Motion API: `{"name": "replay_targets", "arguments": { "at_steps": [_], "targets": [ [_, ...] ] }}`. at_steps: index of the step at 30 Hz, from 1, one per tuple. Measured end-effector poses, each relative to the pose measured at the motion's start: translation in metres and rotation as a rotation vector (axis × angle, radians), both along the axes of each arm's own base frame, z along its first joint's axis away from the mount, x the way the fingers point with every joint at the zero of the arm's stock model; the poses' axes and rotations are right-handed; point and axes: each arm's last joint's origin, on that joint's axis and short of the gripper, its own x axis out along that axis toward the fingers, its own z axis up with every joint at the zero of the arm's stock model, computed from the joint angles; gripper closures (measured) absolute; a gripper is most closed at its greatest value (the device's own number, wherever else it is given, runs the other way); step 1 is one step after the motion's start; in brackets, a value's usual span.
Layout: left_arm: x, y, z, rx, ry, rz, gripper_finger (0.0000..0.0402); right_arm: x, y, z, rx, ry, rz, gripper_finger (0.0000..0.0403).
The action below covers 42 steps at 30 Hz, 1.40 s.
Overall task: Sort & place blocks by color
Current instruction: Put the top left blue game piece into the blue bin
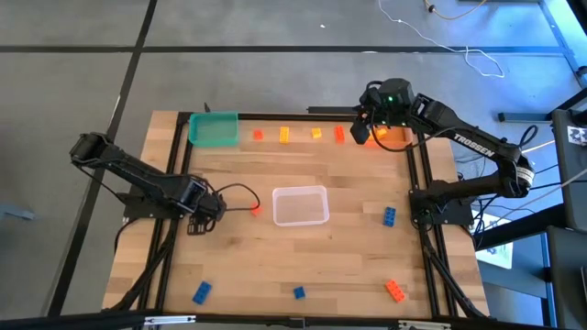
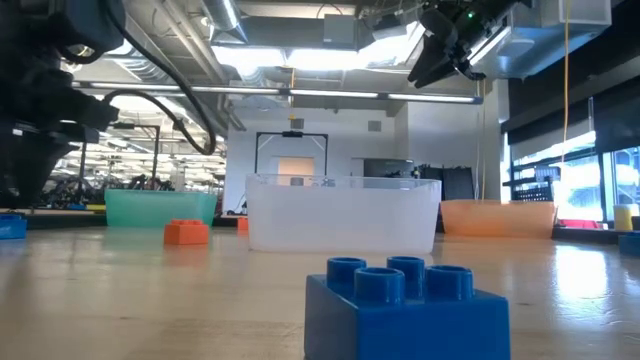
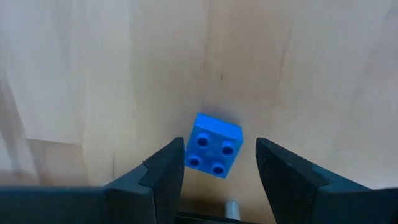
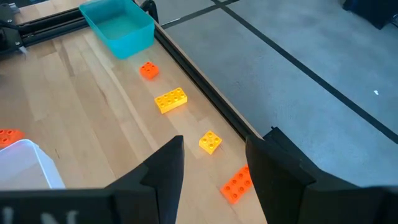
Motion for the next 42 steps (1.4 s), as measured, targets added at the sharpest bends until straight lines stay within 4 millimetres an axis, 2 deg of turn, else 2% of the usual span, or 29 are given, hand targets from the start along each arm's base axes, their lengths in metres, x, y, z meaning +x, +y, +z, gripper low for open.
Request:
{"name": "replay_targets", "arguments": {
  "at_steps": [4, 9, 13, 19, 26, 30, 35, 40, 42],
  "targets": [
    [0.000, 0.000, -0.001, 0.002, -0.001, 0.004, 0.0213, 0.000, 0.000, 0.000, 0.000, 0.000, 0.000, 0.0230],
    [-0.006, 0.000, -0.014, -0.049, 0.029, 0.065, 0.0213, 0.000, 0.000, 0.000, 0.000, 0.000, 0.000, 0.0230],
    [-0.009, 0.003, -0.018, -0.010, 0.030, 0.116, 0.0213, 0.000, 0.000, 0.000, 0.000, 0.000, 0.000, 0.0230],
    [-0.010, 0.003, -0.019, -0.014, 0.029, 0.134, 0.0213, 0.000, 0.000, 0.000, 0.000, 0.000, 0.000, 0.0230],
    [-0.018, 0.004, -0.033, -0.037, 0.066, 0.205, 0.0213, 0.000, 0.000, 0.000, 0.000, 0.001, 0.000, 0.0230],
    [-0.018, 0.005, -0.033, -0.033, 0.061, 0.214, 0.0217, 0.000, 0.000, 0.000, 0.000, 0.000, 0.000, 0.0230],
    [-0.018, 0.004, -0.034, -0.039, 0.063, 0.214, 0.0248, 0.000, 0.000, 0.000, 0.000, 0.000, 0.000, 0.0230],
    [-0.017, 0.003, -0.032, -0.069, 0.063, 0.264, 0.0319, 0.000, 0.000, 0.000, 0.000, 0.000, 0.000, 0.0230],
    [-0.014, 0.002, -0.028, -0.091, 0.055, 0.293, 0.0321, 0.000, 0.000, 0.000, 0.000, 0.000, 0.000, 0.0230]
  ]
}}
